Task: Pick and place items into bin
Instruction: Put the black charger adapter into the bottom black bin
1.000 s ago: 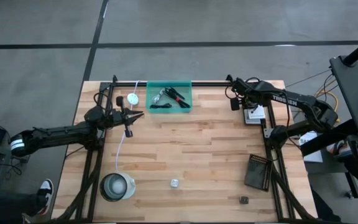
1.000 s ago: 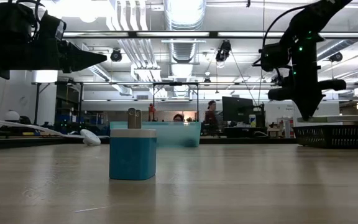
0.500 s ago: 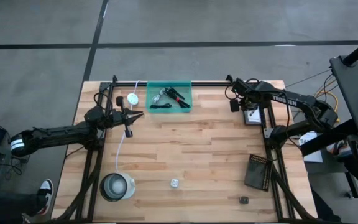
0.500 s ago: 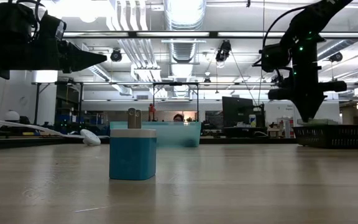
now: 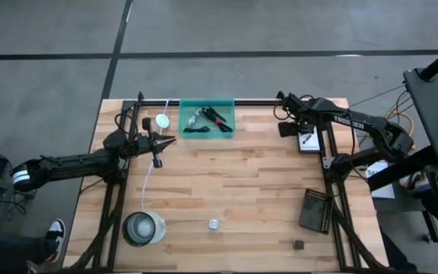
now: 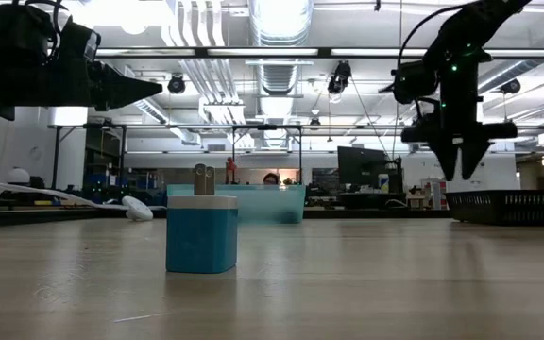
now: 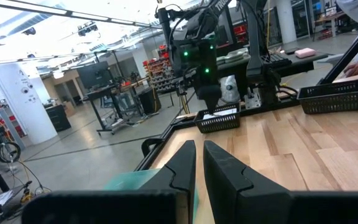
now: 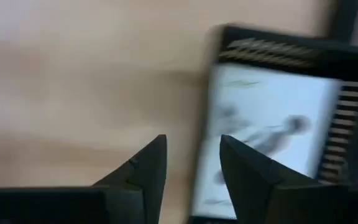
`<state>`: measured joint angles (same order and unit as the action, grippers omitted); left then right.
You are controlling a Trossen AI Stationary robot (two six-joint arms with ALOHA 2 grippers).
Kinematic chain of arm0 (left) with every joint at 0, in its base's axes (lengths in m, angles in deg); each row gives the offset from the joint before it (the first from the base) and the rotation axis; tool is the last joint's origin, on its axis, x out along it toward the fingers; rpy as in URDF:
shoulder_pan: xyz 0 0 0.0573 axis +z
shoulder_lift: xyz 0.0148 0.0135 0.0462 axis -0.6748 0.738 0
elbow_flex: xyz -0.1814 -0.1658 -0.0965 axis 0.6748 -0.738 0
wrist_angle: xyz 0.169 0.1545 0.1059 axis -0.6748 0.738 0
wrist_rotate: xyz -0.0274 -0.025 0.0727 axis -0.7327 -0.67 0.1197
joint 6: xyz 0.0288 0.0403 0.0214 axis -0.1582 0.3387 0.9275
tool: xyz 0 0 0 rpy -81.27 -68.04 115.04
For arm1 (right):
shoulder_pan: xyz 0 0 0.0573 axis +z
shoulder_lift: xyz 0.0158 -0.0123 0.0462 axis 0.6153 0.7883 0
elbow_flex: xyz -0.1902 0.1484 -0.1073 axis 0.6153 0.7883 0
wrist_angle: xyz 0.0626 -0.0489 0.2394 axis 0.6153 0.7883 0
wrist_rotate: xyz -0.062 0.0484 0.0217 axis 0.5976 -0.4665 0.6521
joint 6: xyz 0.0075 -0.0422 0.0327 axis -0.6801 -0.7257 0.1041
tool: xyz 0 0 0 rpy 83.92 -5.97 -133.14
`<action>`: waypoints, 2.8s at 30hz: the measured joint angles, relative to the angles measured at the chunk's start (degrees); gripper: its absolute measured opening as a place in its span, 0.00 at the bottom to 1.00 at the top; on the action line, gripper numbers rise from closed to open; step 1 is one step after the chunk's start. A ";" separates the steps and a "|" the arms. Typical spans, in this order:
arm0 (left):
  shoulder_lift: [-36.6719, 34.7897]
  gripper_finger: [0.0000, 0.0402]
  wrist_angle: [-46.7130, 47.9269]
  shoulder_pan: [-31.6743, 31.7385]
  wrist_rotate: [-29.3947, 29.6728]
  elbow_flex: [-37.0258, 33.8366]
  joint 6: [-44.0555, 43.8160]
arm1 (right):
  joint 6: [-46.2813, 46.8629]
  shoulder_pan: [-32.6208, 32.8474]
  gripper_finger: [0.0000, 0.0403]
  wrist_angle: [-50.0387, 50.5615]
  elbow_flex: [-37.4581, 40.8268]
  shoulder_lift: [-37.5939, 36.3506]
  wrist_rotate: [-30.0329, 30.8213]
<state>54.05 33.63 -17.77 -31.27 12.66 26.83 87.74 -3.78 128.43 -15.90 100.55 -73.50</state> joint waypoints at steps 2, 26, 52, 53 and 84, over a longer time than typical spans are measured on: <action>0.00 0.04 0.00 -0.01 0.00 -0.02 0.00 | -2.24 2.08 0.35 -1.02 -0.64 0.00 -4.25; -0.02 0.04 -0.13 0.00 0.00 -0.02 0.01 | -9.79 62.14 0.28 -31.83 -7.07 0.18 18.56; 0.00 0.04 -0.15 -0.02 0.02 -0.02 -0.03 | -14.21 66.67 0.59 -32.81 -20.76 23.55 -4.88; 0.00 0.04 -0.15 0.00 0.02 -0.02 -0.05 | -14.25 67.10 0.59 -31.18 -22.35 24.55 -5.23; 3.30 0.04 -1.62 0.00 0.00 0.00 -0.18 | -5.10 78.23 0.56 -9.65 -33.76 31.67 -5.94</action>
<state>57.36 32.01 -17.77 -31.27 12.66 26.66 82.64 74.45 118.78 -49.66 132.22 -79.43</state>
